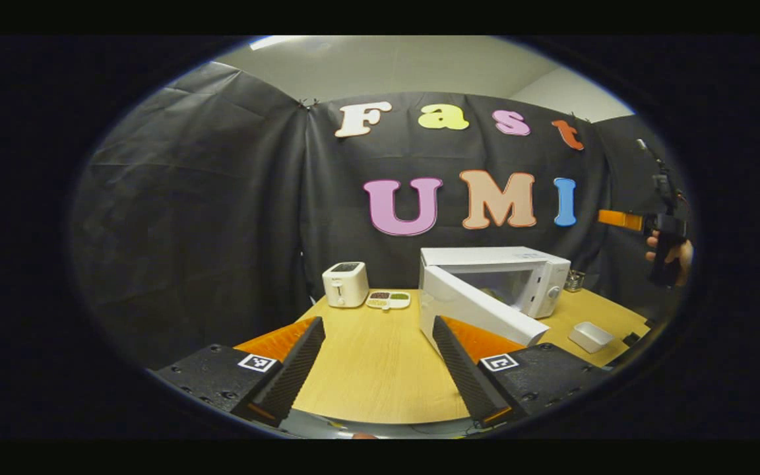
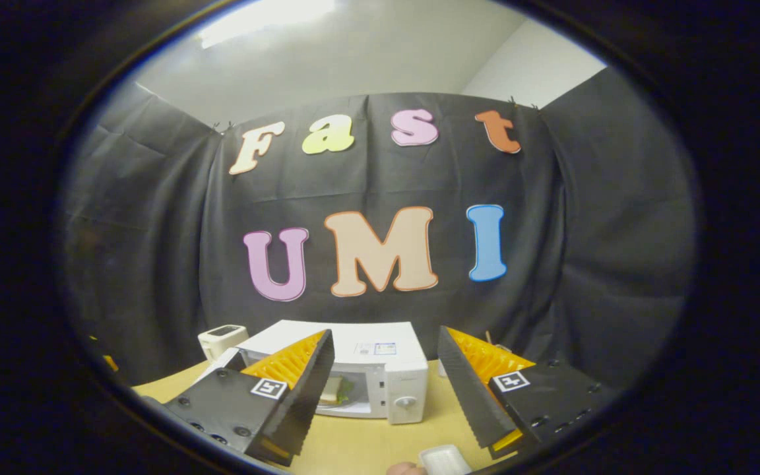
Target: Open the microwave oven with the left hand, put the food in, and close the microwave oven.
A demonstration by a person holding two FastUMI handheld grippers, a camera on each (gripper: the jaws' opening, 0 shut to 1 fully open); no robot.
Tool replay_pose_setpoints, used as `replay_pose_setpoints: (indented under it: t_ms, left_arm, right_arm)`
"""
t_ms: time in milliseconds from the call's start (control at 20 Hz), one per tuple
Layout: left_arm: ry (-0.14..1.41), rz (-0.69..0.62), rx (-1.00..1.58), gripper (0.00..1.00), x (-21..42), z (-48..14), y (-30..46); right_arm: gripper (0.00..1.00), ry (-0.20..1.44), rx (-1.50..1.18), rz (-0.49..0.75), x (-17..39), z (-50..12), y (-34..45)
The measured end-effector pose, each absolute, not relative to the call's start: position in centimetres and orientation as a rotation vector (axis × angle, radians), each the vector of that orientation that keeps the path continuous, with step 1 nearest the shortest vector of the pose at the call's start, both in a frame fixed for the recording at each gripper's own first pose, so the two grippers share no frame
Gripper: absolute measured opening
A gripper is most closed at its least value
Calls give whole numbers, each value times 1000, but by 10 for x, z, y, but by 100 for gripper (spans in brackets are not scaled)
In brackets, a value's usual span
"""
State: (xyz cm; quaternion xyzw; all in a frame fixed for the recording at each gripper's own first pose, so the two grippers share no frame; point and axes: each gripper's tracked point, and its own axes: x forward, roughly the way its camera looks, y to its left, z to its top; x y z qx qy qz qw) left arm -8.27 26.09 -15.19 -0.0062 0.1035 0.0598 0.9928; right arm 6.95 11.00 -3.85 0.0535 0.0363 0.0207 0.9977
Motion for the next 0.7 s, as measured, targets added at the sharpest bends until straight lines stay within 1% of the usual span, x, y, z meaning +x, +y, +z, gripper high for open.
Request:
replay_pose_setpoints:
  t_ms: [50,100,200,250,350,400,450,550,600,700]
  left_arm:
    - [210,114,-7,96,-80,-156,261]
    - [211,107,2,99,-77,-159,261]
    - [212,97,23,96,-74,-168,259]
    - [214,83,29,97,-71,-173,256]
    - [236,63,42,91,-66,-190,249]
    - [263,58,44,80,-65,-201,246]
    - [277,51,33,72,-64,-209,241]
    - [293,42,17,46,-60,-220,231]
    - [304,26,12,31,-59,-225,223]
    - [326,2,42,2,-57,-239,212]
  right_arm:
    - [86,70,95,33,62,-34,103]
    - [86,68,87,26,54,-29,98]
    - [86,50,62,22,42,-15,91]
    - [86,42,33,27,37,-13,91]
    - [86,34,-2,32,23,-7,90]
    - [86,37,1,35,18,-5,91]
    - [86,35,2,35,13,-4,91]
    - [89,30,3,32,6,2,87]
    - [94,32,2,28,3,3,86]
    - [95,27,0,15,-2,7,78]
